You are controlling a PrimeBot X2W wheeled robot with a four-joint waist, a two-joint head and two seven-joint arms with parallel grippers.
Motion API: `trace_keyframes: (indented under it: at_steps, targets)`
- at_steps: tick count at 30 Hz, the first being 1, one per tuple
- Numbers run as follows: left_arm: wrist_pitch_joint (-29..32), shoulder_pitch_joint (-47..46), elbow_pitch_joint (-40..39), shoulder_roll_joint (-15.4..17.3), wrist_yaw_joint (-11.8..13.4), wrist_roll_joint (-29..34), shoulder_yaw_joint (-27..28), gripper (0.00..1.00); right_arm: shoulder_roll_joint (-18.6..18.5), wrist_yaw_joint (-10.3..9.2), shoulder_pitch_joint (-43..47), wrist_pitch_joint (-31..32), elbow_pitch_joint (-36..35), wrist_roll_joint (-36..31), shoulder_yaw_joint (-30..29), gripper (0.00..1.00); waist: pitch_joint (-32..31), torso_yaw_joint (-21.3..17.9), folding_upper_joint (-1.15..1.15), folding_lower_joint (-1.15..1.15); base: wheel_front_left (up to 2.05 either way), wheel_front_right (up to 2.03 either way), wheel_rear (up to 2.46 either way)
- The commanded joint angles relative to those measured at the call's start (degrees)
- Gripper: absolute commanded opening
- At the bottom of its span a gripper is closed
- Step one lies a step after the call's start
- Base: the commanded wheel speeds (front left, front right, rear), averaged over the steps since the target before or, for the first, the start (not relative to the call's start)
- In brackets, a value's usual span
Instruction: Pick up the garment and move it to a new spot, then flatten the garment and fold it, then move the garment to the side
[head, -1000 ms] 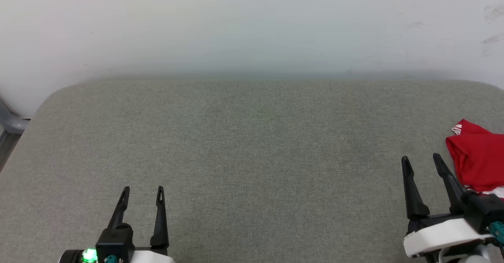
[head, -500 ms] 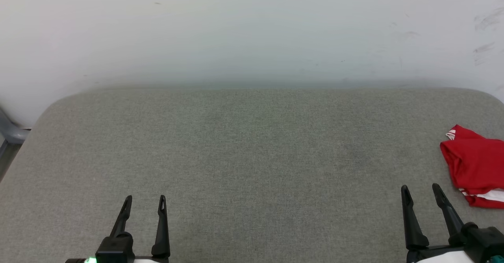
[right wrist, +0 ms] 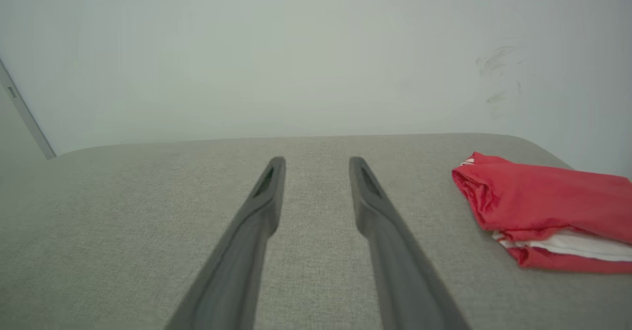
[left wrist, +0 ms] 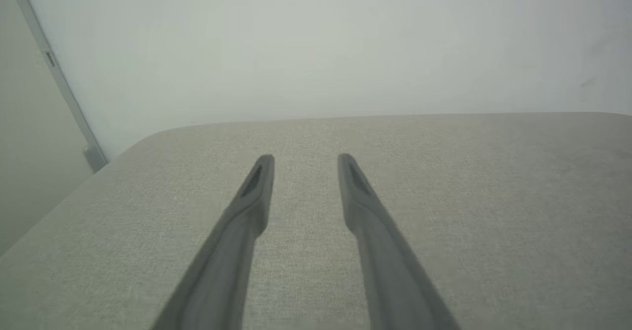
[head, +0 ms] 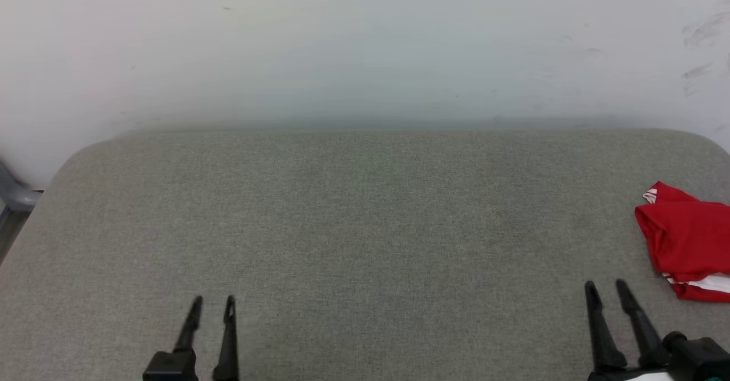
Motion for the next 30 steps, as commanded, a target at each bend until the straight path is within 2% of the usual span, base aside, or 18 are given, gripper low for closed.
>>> trace_keyframes:
  at_steps: [1,3,22,23,30]
  targets:
    - [0.02,0.26,0.53,-0.1,0.0,0.0,-0.03,0.0,0.0,0.0,0.04,0.07,0.48,0.0,0.05,0.0,0.0,0.0,0.0,0.0,0.0,0.0,0.0]
    - [0.38,0.56,1.58,-0.3,-0.06,-0.48,-0.01,0.0,0.0,0.0,0.04,0.29,1.42,0.47,0.15,0.0,0.01,0.0,0.0,0.0,0.0,0.0,0.0]
    - [5.62,-3.39,3.94,-0.8,-2.7,-22.07,2.49,0.0,-0.51,-0.01,-3.68,4.92,3.72,21.78,0.05,0.0,0.56,-0.08,0.0,0.0,0.0,0.0,0.0]
    - [6.33,-3.93,4.27,-0.87,-3.06,-25.07,2.83,0.0,-0.56,-0.01,-4.15,5.59,4.05,24.7,0.02,0.0,0.65,-0.09,0.0,0.0,0.0,0.0,0.0]
    - [7.7,-4.96,4.89,-1.01,-3.77,-30.78,3.45,0.0,-0.65,-0.01,-5.13,6.85,4.67,30.24,-0.07,0.0,0.82,-0.11,0.0,0.0,0.0,0.0,0.0]
